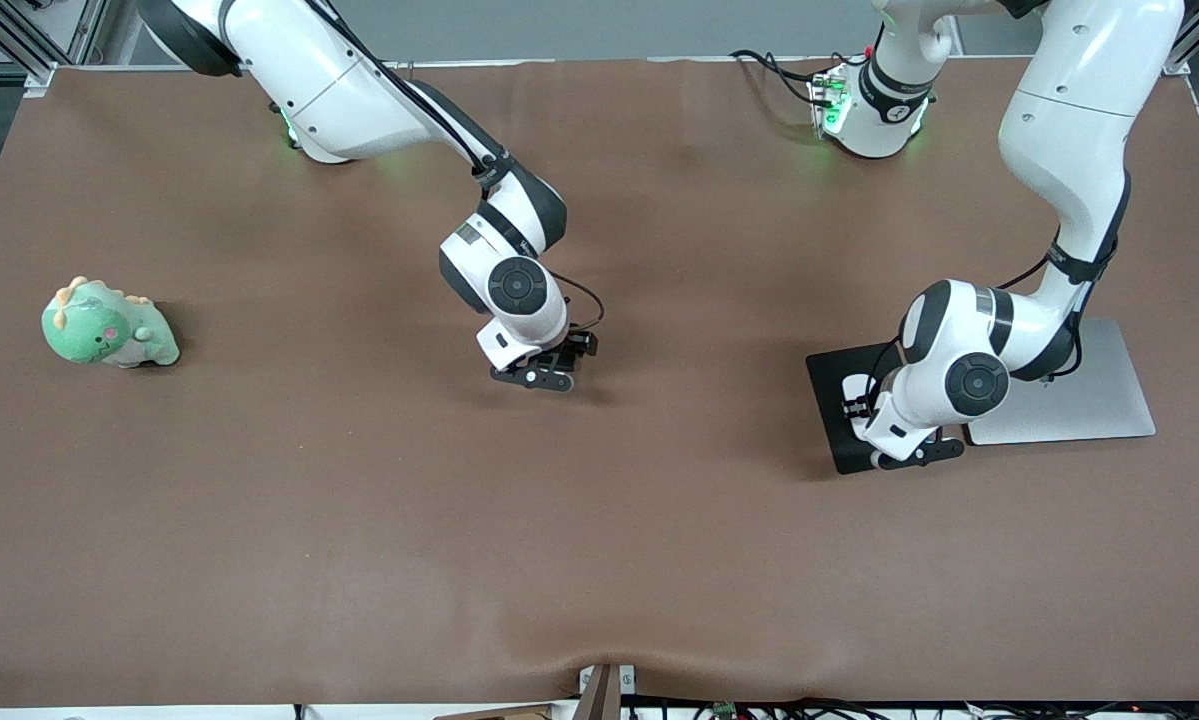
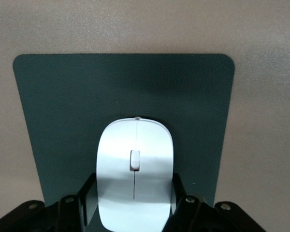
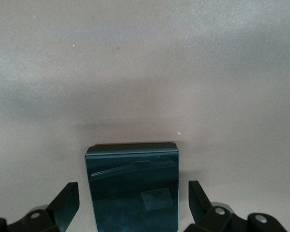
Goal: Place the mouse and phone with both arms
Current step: 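Lower the mouse onto the pad while the right gripper grasps the phone, then open the left gripper and lift away while the right gripper lifts the phone, then carry the black phone with the right gripper toward the green plush toy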
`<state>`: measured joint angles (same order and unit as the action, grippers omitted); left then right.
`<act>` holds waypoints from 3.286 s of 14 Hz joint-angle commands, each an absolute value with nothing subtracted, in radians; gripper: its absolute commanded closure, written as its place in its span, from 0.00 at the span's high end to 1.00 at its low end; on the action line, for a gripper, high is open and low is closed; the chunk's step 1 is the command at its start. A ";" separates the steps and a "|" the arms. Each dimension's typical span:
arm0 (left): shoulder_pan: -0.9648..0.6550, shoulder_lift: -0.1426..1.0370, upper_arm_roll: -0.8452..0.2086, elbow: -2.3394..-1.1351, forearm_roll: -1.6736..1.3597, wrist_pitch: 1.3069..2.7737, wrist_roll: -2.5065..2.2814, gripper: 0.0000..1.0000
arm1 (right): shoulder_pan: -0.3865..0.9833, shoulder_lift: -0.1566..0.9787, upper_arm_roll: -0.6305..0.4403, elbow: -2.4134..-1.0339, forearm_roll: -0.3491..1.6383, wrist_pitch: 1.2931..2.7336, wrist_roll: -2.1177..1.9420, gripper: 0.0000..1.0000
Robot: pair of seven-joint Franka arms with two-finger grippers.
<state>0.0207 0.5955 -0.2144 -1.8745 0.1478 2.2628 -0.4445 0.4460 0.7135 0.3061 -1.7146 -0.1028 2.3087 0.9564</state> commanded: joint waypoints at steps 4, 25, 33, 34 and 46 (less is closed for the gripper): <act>0.020 0.588 -0.221 -1.867 0.173 2.269 -0.460 1.00 | 0.451 0.729 0.310 -1.726 -0.137 2.341 1.003 1.00; 0.025 0.186 -0.253 -1.453 0.155 1.626 -0.273 1.00 | 0.255 0.598 0.388 -1.741 -0.178 2.194 1.025 0.00; 0.086 0.097 -0.250 -1.459 0.012 1.536 -0.250 1.00 | 0.105 0.512 0.410 -1.749 -0.164 2.068 0.876 0.00; 0.090 0.095 -0.252 -1.460 0.012 1.534 -0.245 1.00 | 0.080 0.499 0.413 -1.747 -0.135 2.051 0.829 0.00; 0.110 0.075 -0.247 -1.463 0.014 1.532 -0.186 1.00 | 0.041 0.362 0.148 -1.897 -0.083 2.016 0.347 0.00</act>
<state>0.1001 0.1053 -0.2464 -1.4416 0.0328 1.5415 -0.2229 0.0553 0.4305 0.1908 -1.8229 -0.1177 2.0062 0.4386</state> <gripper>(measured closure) 0.000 0.203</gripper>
